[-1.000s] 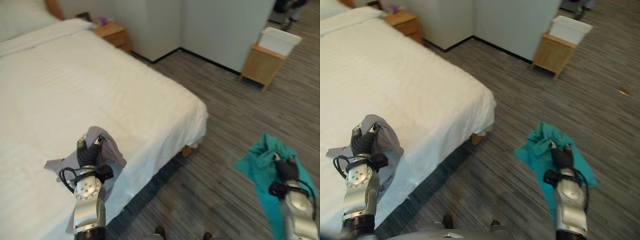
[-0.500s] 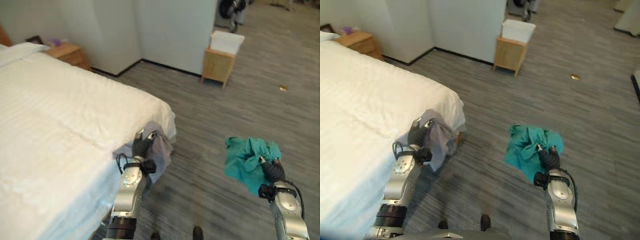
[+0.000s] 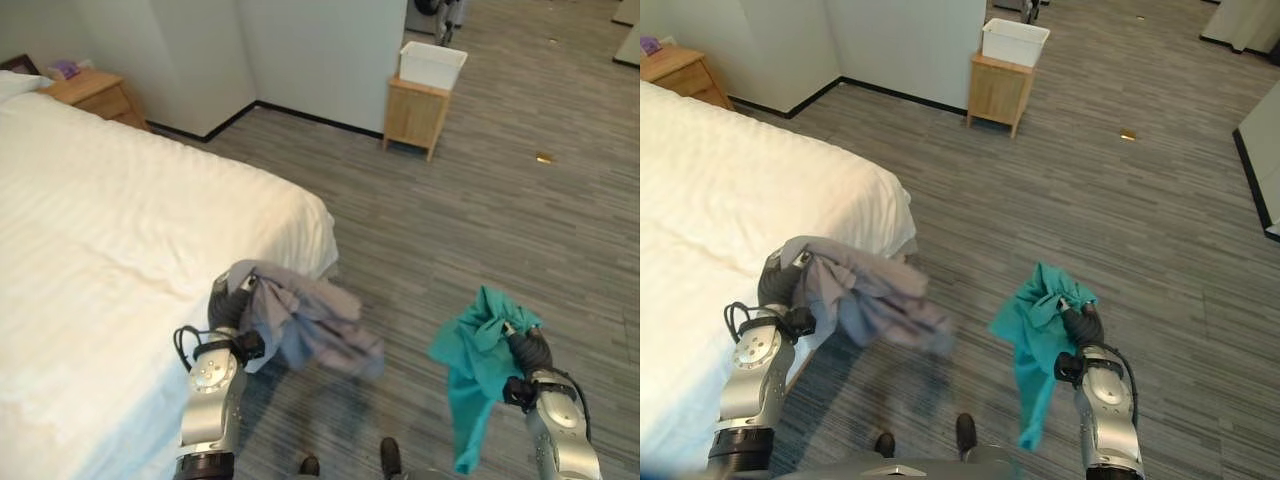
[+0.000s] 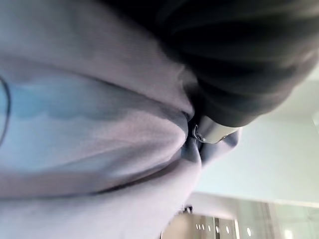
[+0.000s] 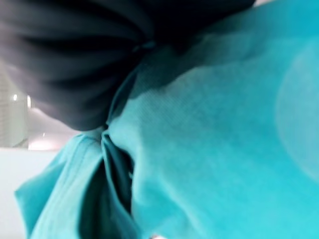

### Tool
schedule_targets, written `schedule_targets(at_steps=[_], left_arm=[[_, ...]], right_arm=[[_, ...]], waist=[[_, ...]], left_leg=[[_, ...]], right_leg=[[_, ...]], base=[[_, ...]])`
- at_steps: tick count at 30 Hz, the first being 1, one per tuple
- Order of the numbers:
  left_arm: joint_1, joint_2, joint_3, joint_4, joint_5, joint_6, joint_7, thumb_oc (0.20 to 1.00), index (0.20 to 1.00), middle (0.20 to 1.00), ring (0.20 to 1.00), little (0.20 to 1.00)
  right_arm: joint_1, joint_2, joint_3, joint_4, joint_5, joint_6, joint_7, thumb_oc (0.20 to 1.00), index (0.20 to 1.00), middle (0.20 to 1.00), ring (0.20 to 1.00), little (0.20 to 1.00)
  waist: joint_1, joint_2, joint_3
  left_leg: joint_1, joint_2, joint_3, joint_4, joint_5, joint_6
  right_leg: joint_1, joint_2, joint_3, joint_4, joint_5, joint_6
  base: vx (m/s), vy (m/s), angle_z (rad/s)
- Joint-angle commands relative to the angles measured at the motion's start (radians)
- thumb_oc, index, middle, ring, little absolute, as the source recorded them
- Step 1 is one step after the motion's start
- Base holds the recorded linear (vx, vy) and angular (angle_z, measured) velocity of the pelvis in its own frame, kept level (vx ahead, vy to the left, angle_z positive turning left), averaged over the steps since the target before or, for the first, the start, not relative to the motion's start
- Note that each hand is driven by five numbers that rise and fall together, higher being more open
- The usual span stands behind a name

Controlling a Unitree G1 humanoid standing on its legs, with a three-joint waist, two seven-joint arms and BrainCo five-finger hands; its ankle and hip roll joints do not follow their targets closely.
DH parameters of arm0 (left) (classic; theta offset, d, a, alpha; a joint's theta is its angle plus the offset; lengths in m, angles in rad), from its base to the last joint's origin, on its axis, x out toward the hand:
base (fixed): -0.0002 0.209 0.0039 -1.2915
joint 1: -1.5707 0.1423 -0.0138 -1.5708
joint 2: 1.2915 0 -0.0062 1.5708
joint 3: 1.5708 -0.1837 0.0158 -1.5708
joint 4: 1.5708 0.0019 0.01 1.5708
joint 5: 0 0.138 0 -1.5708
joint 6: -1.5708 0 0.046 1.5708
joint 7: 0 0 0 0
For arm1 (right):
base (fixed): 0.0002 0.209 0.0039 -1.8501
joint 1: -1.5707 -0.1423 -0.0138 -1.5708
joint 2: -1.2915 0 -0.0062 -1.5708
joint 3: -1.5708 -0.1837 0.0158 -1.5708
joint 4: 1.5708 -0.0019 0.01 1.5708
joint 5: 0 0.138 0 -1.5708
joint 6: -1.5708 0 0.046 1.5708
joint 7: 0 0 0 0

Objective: Pick up bed clothes into laundry basket.

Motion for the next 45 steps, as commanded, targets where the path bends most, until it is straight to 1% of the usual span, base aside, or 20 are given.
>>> schedule_targets(at_steps=[1, 5, 10, 13, 15, 19, 23, 25, 27, 28, 29, 30, 32, 33, 35, 37, 39, 41, 43, 45], left_arm=[[-0.024, 0.039, -0.023, -0.041, -0.023, -0.078, -0.002, 0.2, 0.2, 0.2, 0.2, 0.2], [-0.008, 0.044, 0.008, -0.038, -0.017, -0.078, 0.005, 0.2, 0.2, 0.2, 0.2, 0.2], [-0.018, 0.05, 0.12, -0.017, -0.015, -0.086, 0.061, 0.2, 0.2, 0.2, 0.2, 0.2], [-0.031, 0.057, 0.166, -0.015, -0.012, -0.089, 0.081, 0.2, 0.2, 0.2, 0.2, 0.2], [-0.028, 0.059, 0.176, -0.025, -0.004, -0.09, 0.092, 0.2, 0.2, 0.2, 0.2, 0.2], [-0.053, 0.057, 0.116, -0.016, -0.004, -0.09, 0.079, 0.2, 0.2, 0.2, 0.2, 0.2], [-0.131, 0.023, 0.035, 0.014, -0.002, -0.089, 0.067, 0.2, 0.2, 0.2, 0.2, 0.2], [-0.155, 0.004, 0.005, 0.008, 0.009, -0.079, 0.062, 0.2, 0.2, 0.2, 0.2, 0.2], [-0.151, 0.003, -0.011, 0.009, 0.002, -0.081, 0.054, 0.2, 0.2, 0.2, 0.2, 0.2], [-0.133, -0.023, -0.046, 0.01, 0.002, -0.074, 0.038, 0.2, 0.2, 0.2, 0.2, 0.2], [-0.134, -0.029, -0.06, 0.014, -0.003, -0.072, 0.032, 0.2, 0.2, 0.2, 0.2, 0.2], [-0.136, -0.056, -0.086, 0.015, -0.017, -0.071, 0.023, 0.2, 0.2, 0.2, 0.2, 0.2], [-0.115, -0.062, -0.096, -0.001, -0.034, -0.069, 0.004, 0.2, 0.2, 0.2, 0.2, 0.2], [-0.116, -0.056, -0.097, -0.005, -0.022, -0.065, -0.005, 0.2, 0.2, 0.2, 0.2, 0.2], [-0.121, -0.047, -0.097, 0.009, -0.025, -0.066, -0.012, 0.2, 0.2, 0.2, 0.2, 0.2], [-0.127, -0.047, -0.106, 0.03, -0.033, -0.071, -0.018, 0.2, 0.2, 0.2, 0.2, 0.2], [-0.116, -0.025, -0.093, 0.037, -0.034, -0.074, -0.022, 0.2, 0.2, 0.2, 0.2, 0.2], [-0.102, -0.009, -0.076, 0.05, -0.032, -0.075, -0.025, 0.2, 0.2, 0.2, 0.2, 0.2], [-0.074, -0.011, -0.063, 0.053, -0.044, -0.072, -0.032, 0.2, 0.2, 0.2, 0.2, 0.2], [-0.034, -0.004, -0.038, 0.046, -0.045, -0.074, -0.037, 0.2, 0.2, 0.2, 0.2, 0.2]], right_arm=[[-0.045, -0.011, -0.036, -0.049, 0.019, -0.082, -0.001, 0.2, 0.2, 0.2, 0.2, 0.2], [-0.047, -0.011, -0.034, -0.051, 0.019, -0.079, 0.005, 0.2, 0.2, 0.2, 0.2, 0.2], [-0.048, -0.007, -0.049, -0.067, 0.014, -0.077, -0.01, 0.2, 0.2, 0.2, 0.2, 0.2], [-0.064, -0.017, -0.034, -0.071, 0.019, -0.077, -0.015, 0.2, 0.2, 0.2, 0.2, 0.2], [-0.07, -0.019, -0.018, -0.069, 0.023, -0.074, -0.013, 0.2, 0.2, 0.2, 0.2, 0.2], [-0.039, -0.014, -0.033, -0.08, 0.012, -0.08, -0.02, 0.2, 0.2, 0.2, 0.2, 0.2], [-0.044, -0.014, -0.031, -0.073, 0.016, -0.084, -0.034, 0.2, 0.2, 0.2, 0.2, 0.2], [-0.046, -0.011, -0.005, -0.071, 0.004, -0.079, -0.025, 0.2, 0.2, 0.2, 0.2, 0.2], [-0.051, -0.024, 0.0, -0.059, 0.007, -0.082, -0.023, 0.2, 0.2, 0.2, 0.2, 0.2], [-0.04, -0.038, 0.008, -0.028, -0.002, -0.084, -0.03, 0.2, 0.2, 0.2, 0.2, 0.2], [-0.042, -0.058, 0.011, -0.028, -0.005, -0.084, -0.037, 0.2, 0.2, 0.2, 0.2, 0.2], [-0.042, -0.068, 0.019, -0.013, -0.001, -0.087, -0.044, 0.2, 0.2, 0.2, 0.2, 0.2], [-0.023, -0.075, -0.003, -0.001, 0.016, -0.091, -0.041, 0.2, 0.2, 0.2, 0.2, 0.2], [-0.028, -0.091, -0.016, 0.015, 0.006, -0.089, -0.053, 0.2, 0.2, 0.2, 0.2, 0.2], [-0.036, -0.095, -0.029, 0.025, -0.009, -0.077, -0.066, 0.2, 0.2, 0.2, 0.2, 0.2], [-0.049, -0.087, -0.038, 0.031, -0.008, -0.078, -0.072, 0.2, 0.2, 0.2, 0.2, 0.2], [-0.052, -0.078, -0.055, 0.024, -0.005, -0.083, -0.073, 0.2, 0.2, 0.2, 0.2, 0.2], [-0.058, -0.078, -0.047, 0.024, -0.01, -0.086, -0.066, 0.2, 0.2, 0.2, 0.2, 0.2], [-0.068, -0.081, -0.026, 0.029, -0.009, -0.087, -0.051, 0.2, 0.2, 0.2, 0.2, 0.2], [-0.086, -0.078, -0.018, 0.014, -0.005, -0.084, -0.044, 0.2, 0.2, 0.2, 0.2, 0.2]], waist=[[0.017, 0.032, -0.056], [0.027, 0.032, -0.048], [0.028, 0.04, -0.043], [0.027, 0.073, -0.003], [0.01, 0.102, 0.031], [-0.048, 0.124, 0.038], [-0.11, 0.149, 0.038], [-0.127, 0.134, 0.013], [-0.126, 0.141, 0.014], [-0.138, 0.123, -0.012], [-0.131, 0.104, -0.014], [-0.124, 0.059, -0.006], [-0.065, -0.006, 0.03], [-0.038, -0.017, 0.047], [-0.003, -0.015, 0.069], [0.019, -0.005, 0.061], [0.048, 0.026, 0.043], [0.097, 0.049, 0.039], [0.137, 0.053, 0.02], [0.171, 0.032, -0.007]], left_leg=[[-0.102, -0.065, -0.024, 0.004, 0.058, 0.026], [-0.092, -0.064, -0.016, 0.004, 0.064, 0.02], [-0.082, -0.074, -0.01, 0.011, 0.074, 0.013], [-0.049, -0.06, 0.006, 0.016, 0.085, 0.012], [0.018, -0.032, 0.006, 0.004, 0.066, 0.013], [0.06, 0.004, -0.035, 0.004, 0.031, 0.009], [0.122, 0.063, -0.052, 0.004, 0.002, 0.003], [0.17, 0.083, -0.047, 0.004, 0.045, -0.003], [0.184, 0.102, -0.036, 0.004, 0.038, -0.002], [0.163, 0.121, -0.041, 0.137, 0.105, 0.011], [0.113, 0.113, -0.036, 0.285, 0.084, 0.017], [0.061, 0.116, 0.006, 0.499, 0.062, 0.019], [-0.049, 0.062, -0.01, 0.794, 0.009, 0.016], [-0.112, 0.035, -0.013, 0.817, -0.007, 0.014], [-0.223, 0.006, 0.01, 0.786, -0.005, 0.018], [-0.299, -0.024, 0.016, 0.641, 0.018, 0.019], [-0.313, -0.051, 0.016, 0.389, 0.049, 0.02], [-0.339, -0.095, 0.026, 0.076, 0.091, 0.044], [-0.408, -0.103, 0.011, 0.005, 0.104, 0.045], [-0.464, -0.105, 0.037, 0.004, 0.112, 0.033]], right_leg=[[0.031, 0.036, -0.101, 0.012, -0.03, -0.069], [0.04, 0.033, -0.11, 0.012, -0.024, -0.066], [0.053, 0.018, -0.108, 0.039, -0.007, -0.067], [-0.013, 0.036, -0.13, 0.231, -0.002, -0.052], [-0.068, 0.047, -0.161, 0.238, -0.012, -0.058], [-0.178, 0.018, -0.163, 0.135, -0.02, -0.071], [-0.285, -0.048, -0.208, 0.042, 0.006, -0.05], [-0.273, -0.057, -0.257, 0.068, 0.021, -0.04], [-0.259, -0.042, -0.27, 0.075, 0.023, -0.037], [-0.225, -0.025, -0.253, 0.114, 0.041, -0.042], [-0.179, -0.032, -0.257, 0.11, 0.04, -0.051], [-0.128, -0.064, -0.274, 0.105, 0.058, -0.056], [-0.021, -0.094, -0.285, 0.066, 0.062, -0.075], [0.024, -0.093, -0.278, 0.039, 0.052, -0.081], [0.081, -0.066, -0.244, 0.012, 0.026, -0.093], [0.103, -0.048, -0.214, 0.012, 0.012, -0.094], [0.124, -0.012, -0.172, 0.012, 0.0, -0.087], [0.183, 0.025, -0.109, 0.012, -0.024, -0.087], [0.22, 0.047, -0.068, 0.012, -0.044, -0.092], [0.256, 0.04, -0.041, 0.012, -0.054, -0.095]], base=[[0.03, 0.054, 0.03], [0.04, 0.051, 0.05], [0.09, 0.067, 0.01], [0.08, 0.114, -0.05], [0.2, 0.05, -0.19], [0.31, -0.077, -0.4], [0.36, -0.148, 0.07], [0.4, -0.274, -0.05], [0.33, -0.255, -0.11], [0.42, -0.382, -0.23], [0.58, -0.615, -0.27], [0.47, -0.532, -0.15], [0.47, -0.506, 0.07], [0.45, -0.397, -0.1], [0.38, -0.282, -0.24], [0.41, -0.173, -0.19], [0.54, -0.077, -0.06], [0.65, -0.068, 0.01], [0.59, -0.044, -0.33], [0.61, 0.008, -0.66]])
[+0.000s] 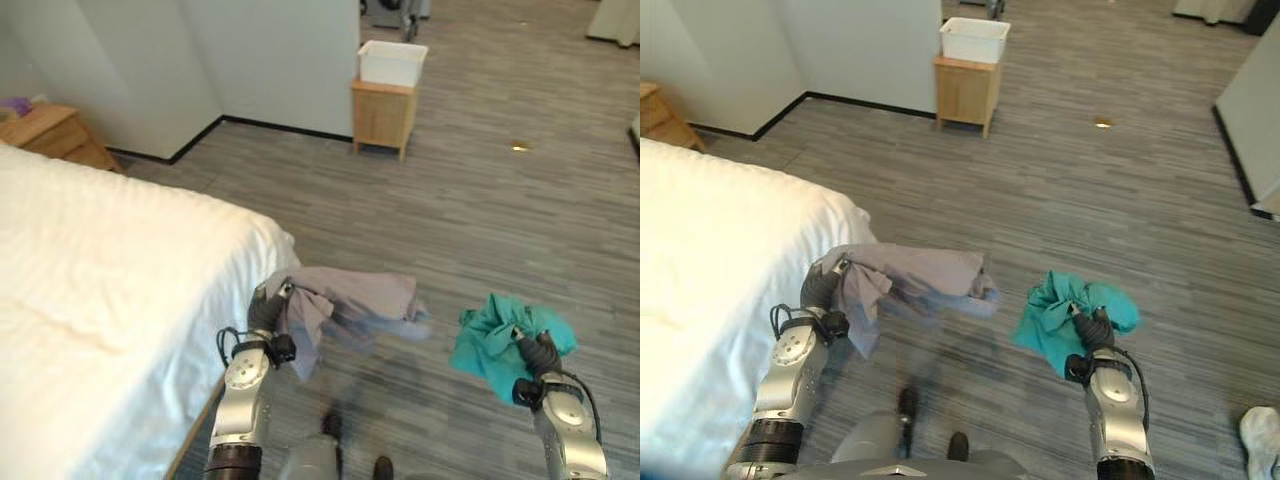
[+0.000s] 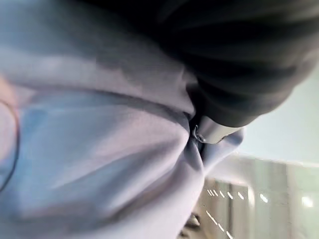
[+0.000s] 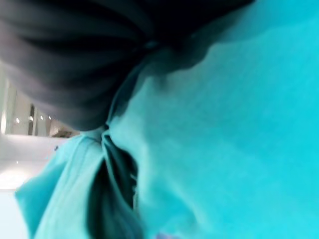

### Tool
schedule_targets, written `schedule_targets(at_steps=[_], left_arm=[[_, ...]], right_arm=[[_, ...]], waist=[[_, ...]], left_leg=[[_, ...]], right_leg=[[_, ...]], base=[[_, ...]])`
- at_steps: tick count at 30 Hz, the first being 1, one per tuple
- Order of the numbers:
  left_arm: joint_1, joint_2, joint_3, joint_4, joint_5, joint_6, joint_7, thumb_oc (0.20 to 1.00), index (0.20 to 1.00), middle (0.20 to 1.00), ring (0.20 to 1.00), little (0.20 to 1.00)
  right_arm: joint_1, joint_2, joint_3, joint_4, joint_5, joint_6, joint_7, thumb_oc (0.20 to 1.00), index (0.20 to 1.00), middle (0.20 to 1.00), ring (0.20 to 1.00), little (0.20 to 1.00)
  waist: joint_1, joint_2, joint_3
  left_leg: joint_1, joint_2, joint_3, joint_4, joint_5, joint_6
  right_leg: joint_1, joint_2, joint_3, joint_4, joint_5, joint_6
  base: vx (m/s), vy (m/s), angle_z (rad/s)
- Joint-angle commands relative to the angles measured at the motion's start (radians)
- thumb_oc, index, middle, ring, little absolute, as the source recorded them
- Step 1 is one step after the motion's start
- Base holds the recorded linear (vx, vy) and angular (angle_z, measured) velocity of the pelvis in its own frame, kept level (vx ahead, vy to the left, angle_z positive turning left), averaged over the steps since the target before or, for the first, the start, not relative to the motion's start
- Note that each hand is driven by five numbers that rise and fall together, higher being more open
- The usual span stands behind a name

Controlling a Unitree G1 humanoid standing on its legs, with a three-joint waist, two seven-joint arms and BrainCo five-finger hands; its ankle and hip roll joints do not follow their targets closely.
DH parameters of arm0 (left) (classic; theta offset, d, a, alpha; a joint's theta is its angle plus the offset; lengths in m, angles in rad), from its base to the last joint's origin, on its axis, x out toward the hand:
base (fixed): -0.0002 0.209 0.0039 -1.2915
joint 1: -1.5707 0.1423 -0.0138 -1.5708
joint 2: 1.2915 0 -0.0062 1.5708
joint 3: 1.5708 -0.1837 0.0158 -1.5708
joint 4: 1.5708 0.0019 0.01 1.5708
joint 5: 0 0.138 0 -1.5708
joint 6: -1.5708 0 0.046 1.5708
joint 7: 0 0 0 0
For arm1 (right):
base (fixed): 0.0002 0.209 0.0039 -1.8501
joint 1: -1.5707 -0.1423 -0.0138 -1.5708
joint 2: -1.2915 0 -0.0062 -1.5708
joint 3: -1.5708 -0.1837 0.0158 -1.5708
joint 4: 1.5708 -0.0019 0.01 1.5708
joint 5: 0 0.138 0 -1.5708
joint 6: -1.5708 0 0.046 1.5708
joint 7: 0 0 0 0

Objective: Pick up bed clothes into laundry basket.

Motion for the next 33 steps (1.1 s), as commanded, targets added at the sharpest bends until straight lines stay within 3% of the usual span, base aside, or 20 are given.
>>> schedule_targets(at_steps=[1, 3, 5, 7, 8, 9, 10, 12, 14, 15, 16, 17, 18, 22, 24, 25, 26, 28, 31, 33], left_arm=[[0.027, 0.072, 0.009, -0.108, -0.035, -0.071, -0.011, 0.2, 0.2, 0.2, 0.2, 0.2], [0.043, 0.067, 0.02, -0.112, -0.04, -0.066, -0.019, 0.2, 0.2, 0.2, 0.2, 0.2], [0.039, 0.075, 0.017, -0.106, -0.018, -0.066, -0.025, 0.2, 0.2, 0.2, 0.2, 0.2], [0.048, 0.075, 0.016, -0.109, -0.008, -0.064, -0.022, 0.2, 0.2, 0.2, 0.2, 0.2], [0.063, 0.077, 0.031, -0.132, -0.029, -0.063, -0.017, 0.2, 0.2, 0.2, 0.2, 0.2], [0.063, 0.077, 0.031, -0.132, -0.028, -0.063, -0.017, 0.2, 0.2, 0.2, 0.2, 0.2], [0.067, 0.083, 0.035, -0.14, -0.025, -0.062, -0.011, 0.2, 0.2, 0.2, 0.2, 0.2], [0.036, 0.108, 0.006, -0.133, -0.022, -0.061, -0.011, 0.2, 0.2, 0.2, 0.2, 0.2], [0.029, 0.114, -0.003, -0.131, -0.026, -0.062, -0.01, 0.2, 0.2, 0.2, 0.2, 0.2], [0.027, 0.127, -0.003, -0.125, -0.031, -0.069, -0.005, 0.2, 0.2, 0.2, 0.2, 0.2], [0.027, 0.127, -0.003, -0.125, -0.031, -0.069, -0.005, 0.2, 0.2, 0.2, 0.2, 0.2], [0.027, 0.126, 0.0, -0.118, -0.032, -0.075, -0.003, 0.2, 0.2, 0.2, 0.2, 0.2], [0.007, 0.118, -0.027, -0.077, -0.028, -0.077, -0.004, 0.2, 0.2, 0.2, 0.2, 0.2], [-0.005, 0.112, -0.033, -0.081, -0.005, -0.073, 0.007, 0.2, 0.2, 0.2, 0.2, 0.2], [0.003, 0.095, -0.032, -0.101, -0.018, -0.076, 0.001, 0.2, 0.2, 0.2, 0.2, 0.2], [0.018, 0.081, -0.062, -0.102, -0.013, -0.073, -0.004, 0.2, 0.2, 0.2, 0.2, 0.2], [0.011, 0.082, -0.067, -0.101, -0.016, -0.07, -0.001, 0.2, 0.2, 0.2, 0.2, 0.2], [-0.002, 0.068, -0.062, -0.103, -0.041, -0.065, -0.009, 0.2, 0.2, 0.2, 0.2, 0.2], [-0.04, 0.066, -0.046, -0.094, -0.07, -0.069, -0.012, 0.2, 0.2, 0.2, 0.2, 0.2], [-0.072, 0.074, -0.06, -0.066, -0.099, -0.077, -0.018, 0.2, 0.2, 0.2, 0.2, 0.2]], right_arm=[[-0.007, -0.002, -0.005, -0.133, -0.004, -0.068, 0.017, 0.2, 0.2, 0.2, 0.2, 0.2], [-0.005, 0.013, 0.011, -0.161, 0.005, -0.064, 0.033, 0.2, 0.2, 0.2, 0.2, 0.2], [-0.019, 0.016, 0.031, -0.15, 0.004, -0.066, 0.029, 0.2, 0.2, 0.2, 0.2, 0.2], [-0.024, 0.029, 0.06, -0.155, 0.006, -0.065, 0.04, 0.2, 0.2, 0.2, 0.2, 0.2], [-0.028, 0.025, 0.089, -0.172, 0.01, -0.06, 0.061, 0.2, 0.2, 0.2, 0.2, 0.2], [-0.027, 0.025, 0.089, -0.172, 0.01, -0.06, 0.061, 0.2, 0.2, 0.2, 0.2, 0.2], [-0.031, 0.017, 0.099, -0.167, 0.004, -0.056, 0.063, 0.2, 0.2, 0.2, 0.2, 0.2], [-0.036, 0.005, 0.099, -0.157, -0.006, -0.049, 0.066, 0.2, 0.2, 0.2, 0.2, 0.2], [-0.033, 0.006, 0.099, -0.162, -0.004, -0.049, 0.068, 0.2, 0.2, 0.2, 0.2, 0.2], [-0.021, 0.005, 0.082, -0.153, -0.001, -0.057, 0.062, 0.2, 0.2, 0.2, 0.2, 0.2], [-0.021, 0.005, 0.082, -0.153, -0.001, -0.057, 0.062, 0.2, 0.2, 0.2, 0.2, 0.2], [-0.009, 0.004, 0.069, -0.134, -0.006, -0.061, 0.054, 0.2, 0.2, 0.2, 0.2, 0.2], [0.019, 0.016, 0.047, -0.139, -0.008, -0.062, 0.049, 0.2, 0.2, 0.2, 0.2, 0.2], [0.033, 0.025, 0.043, -0.142, -0.009, -0.057, 0.054, 0.2, 0.2, 0.2, 0.2, 0.2], [0.024, 0.022, 0.052, -0.115, -0.013, -0.057, 0.058, 0.2, 0.2, 0.2, 0.2, 0.2], [0.018, 0.014, 0.074, -0.091, -0.026, -0.06, 0.048, 0.2, 0.2, 0.2, 0.2, 0.2], [0.014, -0.005, 0.077, -0.1, -0.034, -0.057, 0.044, 0.2, 0.2, 0.2, 0.2, 0.2], [0.008, -0.018, 0.066, -0.099, -0.026, -0.058, 0.035, 0.2, 0.2, 0.2, 0.2, 0.2], [0.015, -0.02, 0.04, -0.105, -0.031, -0.054, 0.023, 0.2, 0.2, 0.2, 0.2, 0.2], [0.017, -0.013, 0.037, -0.105, -0.024, -0.056, 0.027, 0.2, 0.2, 0.2, 0.2, 0.2]], waist=[[0.068, -0.06, -0.092], [0.062, -0.07, -0.13], [0.073, -0.081, -0.163], [0.072, -0.035, -0.172], [0.026, 0.04, -0.137], [0.025, 0.032, -0.133], [0.005, 0.06, -0.117], [-0.04, 0.056, -0.062], [-0.058, 0.053, -0.048], [-0.097, 0.026, -0.045], [-0.098, 0.026, -0.045], [-0.114, 0.013, -0.057], [-0.16, 0.019, -0.081], [-0.201, 0.038, -0.112], [-0.196, 0.021, -0.134], [-0.169, -0.037, -0.14], [-0.151, -0.08, -0.125], [-0.075, -0.134, -0.064], [-0.018, -0.144, -0.043], [0.02, -0.109, -0.06]], left_leg=[[-0.099, -0.041, 0.046, 0.026, 0.135, 0.019], [-0.037, -0.038, 0.035, 0.065, 0.164, 0.011], [-0.001, -0.027, 0.037, 0.09, 0.154, 0.015], [0.103, 0.018, 0.051, 0.081, 0.152, 0.027], [0.247, 0.071, 0.067, 0.041, 0.153, 0.027], [0.253, 0.061, 0.069, 0.039, 0.151, 0.028], [0.297, 0.091, 0.065, 0.02, 0.151, 0.027], [0.369, 0.071, 0.036, 0.009, 0.136, 0.036], [0.386, 0.061, 0.022, 0.009, 0.13, 0.035], [0.422, 0.032, -0.008, 0.009, 0.097, 0.035], [0.423, 0.032, -0.008, 0.009, 0.097, 0.035], [0.444, 0.023, -0.03, 0.009, 0.077, 0.035], [0.504, 0.056, -0.099, 0.009, 0.043, 0.048], [0.588, 0.141, -0.124, 0.009, 0.071, 0.045], [0.588, 0.164, -0.11, 0.089, 0.09, 0.033], [0.475, 0.147, -0.071, 0.471, 0.098, 0.039], [0.37, 0.111, -0.075, 0.709, 0.051, 0.044], [0.21, 0.065, -0.078, 1.002, -0.033, 0.044], [0.051, 0.003, -0.051, 0.912, -0.014, 0.052], [-0.017, -0.056, -0.022, 0.586, 0.044, 0.053]], right_leg=[[0.102, -0.07, 0.128, 0.002, 0.135, 0.04], [0.127, -0.095, 0.134, 0.021, 0.179, 0.05], [0.114, -0.116, 0.119, 0.156, 0.196, 0.066], [0.05, -0.078, 0.07, 0.506, 0.18, 0.075], [-0.101, -0.051, -0.037, 0.762, 0.16, 0.076], [-0.098, -0.06, -0.036, 0.769, 0.15, 0.078], [-0.178, -0.007, -0.047, 0.806, 0.137, 0.093], [-0.315, 0.066, -0.032, 0.735, 0.13, 0.122], [-0.36, 0.067, -0.043, 0.672, 0.146, 0.126], [-0.398, 0.015, -0.03, 0.437, 0.171, 0.106], [-0.397, 0.015, -0.031, 0.436, 0.171, 0.106], [-0.411, -0.024, -0.018, 0.294, 0.175, 0.085], [-0.523, -0.096, 0.032, 0.049, 0.184, 0.063], [-0.543, -0.14, -0.02, 0.063, 0.213, 0.106], [-0.483, -0.151, -0.07, 0.085, 0.222, 0.105], [-0.393, -0.144, -0.068, 0.123, 0.245, 0.102], [-0.327, -0.171, -0.078, 0.1, 0.245, 0.09], [-0.205, -0.204, -0.088, 0.062, 0.248, 0.079], [-0.111, -0.175, -0.054, 0.004, 0.225, 0.063], [-0.047, -0.116, -0.027, 0.002, 0.209, 0.059]], base=[[0.65, 0.072, -0.59], [0.65, 0.139, -0.55], [0.64, 0.204, -0.25], [0.82, 0.389, -0.35], [0.7, 0.357, -0.75], [0.65, 0.282, -0.7], [0.42, 0.066, -0.18], [0.55, 0.058, 0.12], [0.45, -0.007, 0.52], [0.43, -0.045, 0.78], [0.67, -0.092, 0.83], [0.86, -0.211, 0.65], [1.07, -0.277, 0.68], [0.72, -0.299, 0.93], [0.59, -0.463, 0.03], [0.65, -0.598, 0.07], [0.84, -0.787, 0.31], [0.56, -0.538, 0.37], [0.5, -0.294, -0.41], [0.64, -0.205, -0.21]])
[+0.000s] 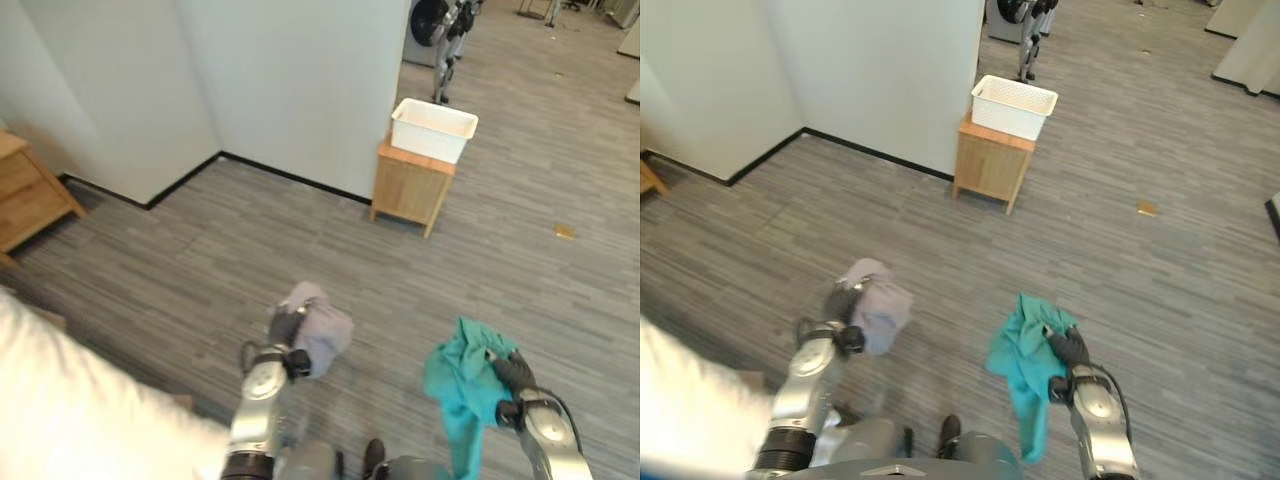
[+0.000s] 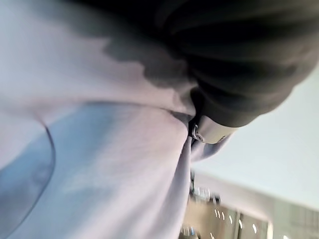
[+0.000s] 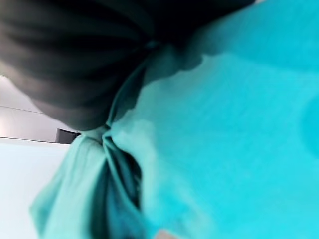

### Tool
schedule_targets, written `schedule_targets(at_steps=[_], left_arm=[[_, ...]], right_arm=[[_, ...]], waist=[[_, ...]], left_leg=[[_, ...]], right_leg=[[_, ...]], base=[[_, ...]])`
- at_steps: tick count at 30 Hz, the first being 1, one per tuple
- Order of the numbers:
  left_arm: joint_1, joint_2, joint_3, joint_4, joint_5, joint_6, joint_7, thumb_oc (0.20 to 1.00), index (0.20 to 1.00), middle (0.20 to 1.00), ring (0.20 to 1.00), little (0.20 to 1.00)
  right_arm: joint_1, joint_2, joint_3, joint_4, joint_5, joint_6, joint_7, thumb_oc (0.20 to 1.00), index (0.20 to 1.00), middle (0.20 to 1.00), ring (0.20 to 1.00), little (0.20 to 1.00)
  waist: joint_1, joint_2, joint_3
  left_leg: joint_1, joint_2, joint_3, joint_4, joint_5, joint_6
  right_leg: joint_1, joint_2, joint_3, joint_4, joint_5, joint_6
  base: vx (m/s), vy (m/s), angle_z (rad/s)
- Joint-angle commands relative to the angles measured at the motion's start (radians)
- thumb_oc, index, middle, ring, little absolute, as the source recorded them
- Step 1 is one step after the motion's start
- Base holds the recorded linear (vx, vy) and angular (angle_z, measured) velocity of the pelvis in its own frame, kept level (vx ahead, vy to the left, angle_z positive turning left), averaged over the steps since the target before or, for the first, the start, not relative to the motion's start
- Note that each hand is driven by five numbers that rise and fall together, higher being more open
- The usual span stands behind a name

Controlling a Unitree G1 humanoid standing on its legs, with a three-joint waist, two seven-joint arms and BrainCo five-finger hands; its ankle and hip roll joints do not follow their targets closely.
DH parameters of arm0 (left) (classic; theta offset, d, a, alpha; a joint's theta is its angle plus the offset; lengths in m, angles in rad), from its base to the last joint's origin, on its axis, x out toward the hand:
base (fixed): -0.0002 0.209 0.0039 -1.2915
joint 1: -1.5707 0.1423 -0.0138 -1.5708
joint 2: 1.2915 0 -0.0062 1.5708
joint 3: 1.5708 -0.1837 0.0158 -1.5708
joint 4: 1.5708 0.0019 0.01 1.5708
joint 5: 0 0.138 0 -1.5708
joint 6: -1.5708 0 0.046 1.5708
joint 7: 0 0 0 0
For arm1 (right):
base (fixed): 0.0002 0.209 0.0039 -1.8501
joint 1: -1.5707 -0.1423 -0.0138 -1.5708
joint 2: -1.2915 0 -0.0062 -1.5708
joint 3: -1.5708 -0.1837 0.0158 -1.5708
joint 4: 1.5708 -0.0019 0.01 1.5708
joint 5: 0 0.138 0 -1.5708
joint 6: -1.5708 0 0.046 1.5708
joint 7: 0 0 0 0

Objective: Pick up bed clothes into laundry basket.

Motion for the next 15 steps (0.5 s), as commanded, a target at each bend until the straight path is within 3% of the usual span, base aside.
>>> schedule_targets(at_steps=[1, 5, 8, 10, 11, 13, 15], left_arm=[[-0.094, 0.047, -0.037, -0.1, -0.088, -0.08, -0.01, 0.2, 0.2, 0.2, 0.2, 0.2], [-0.084, 0.054, -0.043, -0.093, -0.11, -0.078, -0.013, 0.2, 0.2, 0.2, 0.2, 0.2], [-0.066, 0.056, -0.056, -0.097, -0.107, -0.077, -0.011, 0.2, 0.2, 0.2, 0.2, 0.2], [-0.059, 0.06, -0.053, -0.074, -0.11, -0.073, -0.02, 0.2, 0.2, 0.2, 0.2, 0.2], [-0.058, 0.054, -0.047, -0.062, -0.105, -0.075, -0.021, 0.2, 0.2, 0.2, 0.2, 0.2], [-0.052, 0.046, -0.038, -0.068, -0.103, -0.072, -0.025, 0.2, 0.2, 0.2, 0.2, 0.2], [-0.056, 0.056, -0.04, -0.062, -0.099, -0.071, -0.019, 0.2, 0.2, 0.2, 0.2, 0.2]], right_arm=[[-0.046, -0.032, -0.037, -0.08, 0.012, -0.063, -0.006, 0.2, 0.2, 0.2, 0.2, 0.2], [-0.034, -0.02, -0.018, -0.068, 0.013, -0.072, 0.014, 0.2, 0.2, 0.2, 0.2, 0.2], [-0.03, -0.004, 0.0, -0.086, 0.018, -0.072, 0.027, 0.2, 0.2, 0.2, 0.2, 0.2], [-0.029, 0.016, 0.019, -0.077, 0.021, -0.066, 0.044, 0.2, 0.2, 0.2, 0.2, 0.2], [-0.03, 0.016, 0.031, -0.053, 0.011, -0.069, 0.044, 0.2, 0.2, 0.2, 0.2, 0.2], [-0.044, 0.02, 0.054, -0.061, 0.019, -0.065, 0.06, 0.2, 0.2, 0.2, 0.2, 0.2], [-0.038, 0.022, 0.062, -0.079, 0.024, -0.061, 0.068, 0.2, 0.2, 0.2, 0.2, 0.2]], waist=[[0.063, 0.007, -0.013], [0.132, 0.047, -0.056], [0.141, 0.045, -0.089], [0.125, 0.044, -0.143], [0.116, 0.048, -0.158], [0.103, 0.086, -0.165], [0.055, 0.13, -0.141]], left_leg=[[0.071, -0.055, 0.051, -0.37, 0.189, 0.025], [0.077, -0.08, 0.075, -0.817, 0.258, 0.026], [0.079, -0.06, 0.121, -0.823, 0.272, -0.002], [0.162, -0.046, 0.091, -0.833, 0.263, -0.006], [0.185, -0.033, 0.115, -0.844, 0.267, -0.01], [0.255, 0.006, 0.146, -0.886, 0.271, -0.005], [0.348, 0.03, 0.132, -0.921, 0.275, 0.0]], right_leg=[[0.072, -0.037, 0.096, -0.163, 0.164, 0.191], [0.162, 0.025, 0.162, -0.163, 0.146, 0.193], [0.198, 0.01, 0.177, -0.159, 0.148, 0.193], [0.19, -0.012, 0.168, -0.101, 0.131, 0.2], [0.182, -0.024, 0.143, -0.037, 0.142, 0.215], [0.125, -0.022, 0.117, 0.197, 0.131, 0.223], [0.02, 0.032, 0.129, 0.31, 0.098, 0.215]], base=[[0.59, -0.125, -0.11], [0.51, -0.024, -0.15], [0.55, 0.085, -0.58], [0.41, 0.178, -0.43], [0.32, 0.22, -0.47], [0.35, 0.258, -0.56], [0.34, 0.19, -0.53]])
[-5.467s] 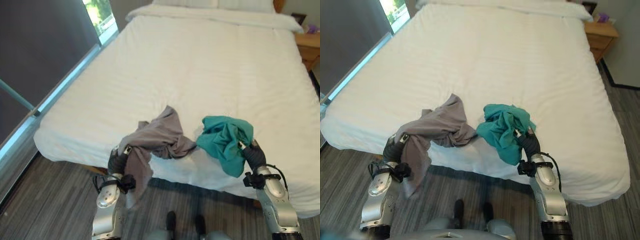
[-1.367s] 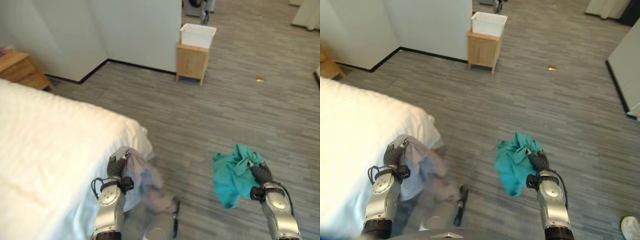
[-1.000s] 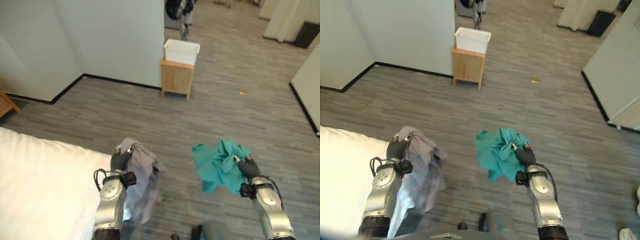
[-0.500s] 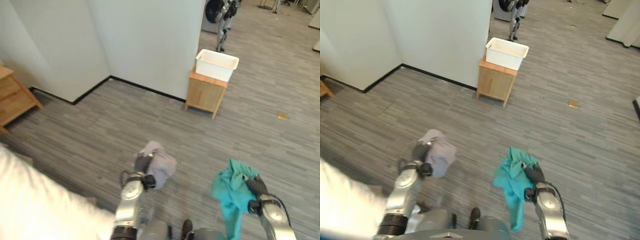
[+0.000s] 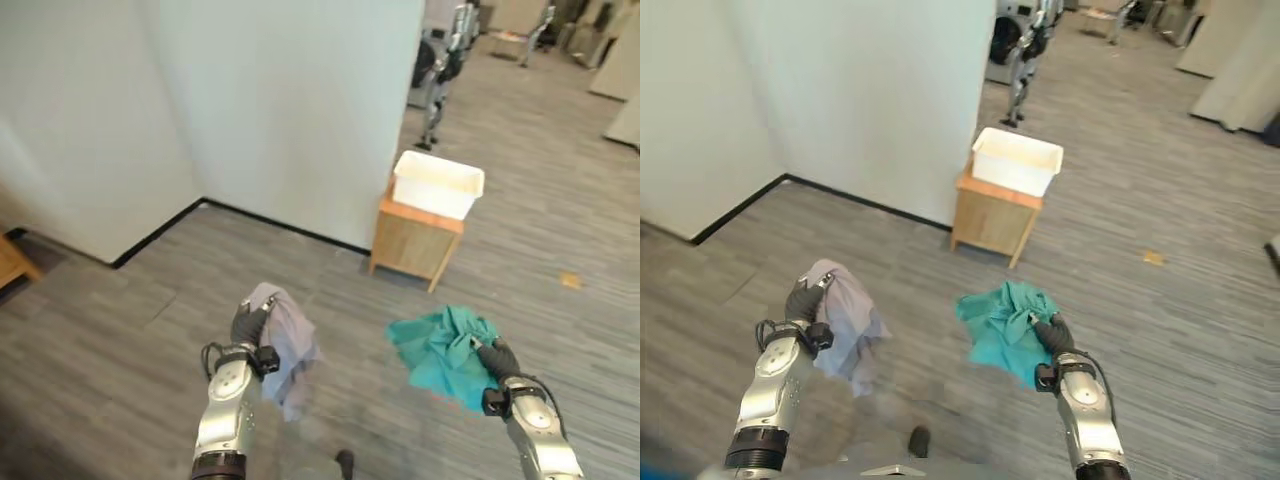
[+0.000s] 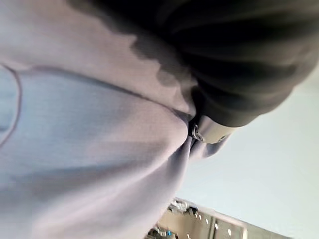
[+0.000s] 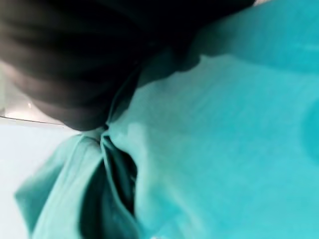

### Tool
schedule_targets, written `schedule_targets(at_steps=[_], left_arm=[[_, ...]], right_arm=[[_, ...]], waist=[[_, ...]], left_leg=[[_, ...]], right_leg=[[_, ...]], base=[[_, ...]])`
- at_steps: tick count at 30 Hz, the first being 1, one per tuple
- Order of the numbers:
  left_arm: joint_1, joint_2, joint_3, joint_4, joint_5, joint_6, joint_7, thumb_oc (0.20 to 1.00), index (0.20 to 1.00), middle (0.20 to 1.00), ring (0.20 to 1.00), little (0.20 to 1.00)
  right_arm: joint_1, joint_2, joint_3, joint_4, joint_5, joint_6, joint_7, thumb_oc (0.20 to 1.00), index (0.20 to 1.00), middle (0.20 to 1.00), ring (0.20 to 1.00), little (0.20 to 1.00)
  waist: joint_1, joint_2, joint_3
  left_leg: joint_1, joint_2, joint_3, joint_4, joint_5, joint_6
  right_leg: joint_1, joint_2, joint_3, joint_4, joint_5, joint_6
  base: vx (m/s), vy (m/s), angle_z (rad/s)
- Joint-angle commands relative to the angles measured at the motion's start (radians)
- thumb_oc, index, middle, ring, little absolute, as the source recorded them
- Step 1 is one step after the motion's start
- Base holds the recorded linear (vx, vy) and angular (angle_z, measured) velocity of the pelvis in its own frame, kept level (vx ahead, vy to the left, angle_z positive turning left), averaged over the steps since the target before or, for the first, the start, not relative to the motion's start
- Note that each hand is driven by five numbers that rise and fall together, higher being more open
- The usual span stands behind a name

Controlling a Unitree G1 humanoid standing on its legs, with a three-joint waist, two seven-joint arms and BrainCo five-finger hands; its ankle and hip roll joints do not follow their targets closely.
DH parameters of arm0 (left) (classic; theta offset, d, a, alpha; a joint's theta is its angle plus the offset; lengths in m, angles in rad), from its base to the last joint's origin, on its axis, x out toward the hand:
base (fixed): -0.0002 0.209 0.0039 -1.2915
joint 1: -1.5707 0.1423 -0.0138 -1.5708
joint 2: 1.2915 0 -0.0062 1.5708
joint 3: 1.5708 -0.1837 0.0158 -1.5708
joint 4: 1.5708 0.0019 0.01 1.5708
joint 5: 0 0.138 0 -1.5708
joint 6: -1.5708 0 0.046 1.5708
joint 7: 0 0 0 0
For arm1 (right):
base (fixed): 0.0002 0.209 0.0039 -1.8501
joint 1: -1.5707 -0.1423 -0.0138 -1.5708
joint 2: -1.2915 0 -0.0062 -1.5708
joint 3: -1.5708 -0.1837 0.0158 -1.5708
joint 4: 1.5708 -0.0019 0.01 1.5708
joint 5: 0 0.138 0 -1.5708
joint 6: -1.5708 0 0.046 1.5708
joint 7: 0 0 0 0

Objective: Pick up bed clothes into laundry basket.

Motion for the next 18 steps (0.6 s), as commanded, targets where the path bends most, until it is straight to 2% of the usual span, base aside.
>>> schedule_targets(at_steps=[1, 3, 5, 6, 7, 9, 11, 14, 18], left_arm=[[-0.05, 0.033, -0.042, -0.066, -0.034, -0.065, -0.004, 0.2, 0.2, 0.2, 0.2, 0.2], [-0.062, 0.047, -0.058, -0.071, -0.049, -0.069, 0.0, 0.2, 0.2, 0.2, 0.2, 0.2], [-0.083, 0.056, -0.091, -0.059, -0.044, -0.072, -0.004, 0.2, 0.2, 0.2, 0.2, 0.2], [-0.096, 0.068, -0.107, -0.049, -0.02, -0.072, -0.002, 0.2, 0.2, 0.2, 0.2, 0.2], [-0.094, 0.07, -0.111, -0.043, -0.028, -0.071, -0.003, 0.2, 0.2, 0.2, 0.2, 0.2], [-0.109, 0.073, -0.094, -0.032, -0.034, -0.08, 0.004, 0.2, 0.2, 0.2, 0.2, 0.2], [-0.079, 0.057, -0.087, -0.041, -0.057, -0.087, -0.005, 0.2, 0.2, 0.2, 0.2, 0.2], [-0.032, 0.061, -0.073, -0.03, -0.073, -0.09, -0.012, 0.2, 0.2, 0.2, 0.2, 0.2], [-0.013, 0.071, -0.064, -0.029, -0.083, -0.092, -0.013, 0.2, 0.2, 0.2, 0.2, 0.2]], right_arm=[[-0.008, -0.034, -0.023, -0.1, 0.024, -0.053, 0.02, 0.2, 0.2, 0.2, 0.2, 0.2], [0.012, -0.034, -0.028, -0.114, 0.032, -0.056, 0.022, 0.2, 0.2, 0.2, 0.2, 0.2], [0.039, -0.034, -0.052, -0.132, 0.037, -0.066, 0.006, 0.2, 0.2, 0.2, 0.2, 0.2], [0.04, -0.036, -0.058, -0.136, 0.039, -0.068, -0.009, 0.2, 0.2, 0.2, 0.2, 0.2], [0.057, -0.028, -0.067, -0.165, 0.043, -0.068, -0.006, 0.2, 0.2, 0.2, 0.2, 0.2], [0.045, -0.033, -0.055, -0.149, 0.056, -0.072, 0.01, 0.2, 0.2, 0.2, 0.2, 0.2], [0.054, -0.042, -0.065, -0.131, 0.064, -0.081, 0.013, 0.2, 0.2, 0.2, 0.2, 0.2], [0.059, -0.047, -0.078, -0.124, 0.068, -0.088, 0.02, 0.2, 0.2, 0.2, 0.2, 0.2], [0.055, -0.044, -0.077, -0.111, 0.073, -0.093, 0.024, 0.2, 0.2, 0.2, 0.2, 0.2]], waist=[[-0.053, 0.07, -0.041], [-0.097, 0.052, -0.021], [-0.122, 0.031, -0.017], [-0.147, 0.034, 0.002], [-0.166, 0.033, 0.008], [-0.144, 0.003, 0.006], [-0.121, -0.01, -0.012], [-0.097, -0.021, -0.04], [-0.086, -0.021, -0.044]], left_leg=[[0.078, 0.068, -0.065, -0.117, 0.075, -0.125], [0.101, 0.042, -0.115, -0.12, 0.057, -0.124], [0.098, 0.013, -0.17, -0.12, 0.042, -0.106], [0.108, 0.01, -0.207, -0.12, 0.034, -0.088], [0.112, 0.011, -0.218, -0.12, 0.02, -0.082], [0.102, -0.003, -0.212, -0.12, 0.011, -0.08], [0.083, -0.007, -0.212, -0.12, 0.007, -0.077], [0.051, -0.007, -0.222, -0.12, 0.009, -0.082], [0.038, -0.003, -0.228, -0.12, 0.017, -0.085]], right_leg=[[-0.131, 0.119, -0.042, -0.129, 0.278, -0.06], [-0.179, 0.132, -0.024, -0.215, 0.27, -0.072], [-0.235, 0.143, 0.059, -0.343, 0.278, -0.084], [-0.282, 0.146, 0.119, -0.349, 0.295, -0.076], [-0.313, 0.161, 0.113, -0.309, 0.298, -0.06], [-0.261, 0.111, 0.059, -0.38, 0.308, -0.063], [-0.234, 0.103, 0.069, -0.416, 0.312, -0.063], [-0.2, 0.096, 0.046, -0.467, 0.316, -0.061], [-0.184, 0.097, 0.042, -0.483, 0.316, -0.063]], base=[[0.3, 0.067, 0.23], [0.25, -0.013, 0.72], [0.22, -0.023, 1.02], [0.17, -0.039, 1.57], [0.1, -0.067, 2.19], [0.02, -0.106, 1.6], [0.0, -0.123, 0.01], [0.03, -0.114, 0.22], [0.0, -0.057, 0.14]])
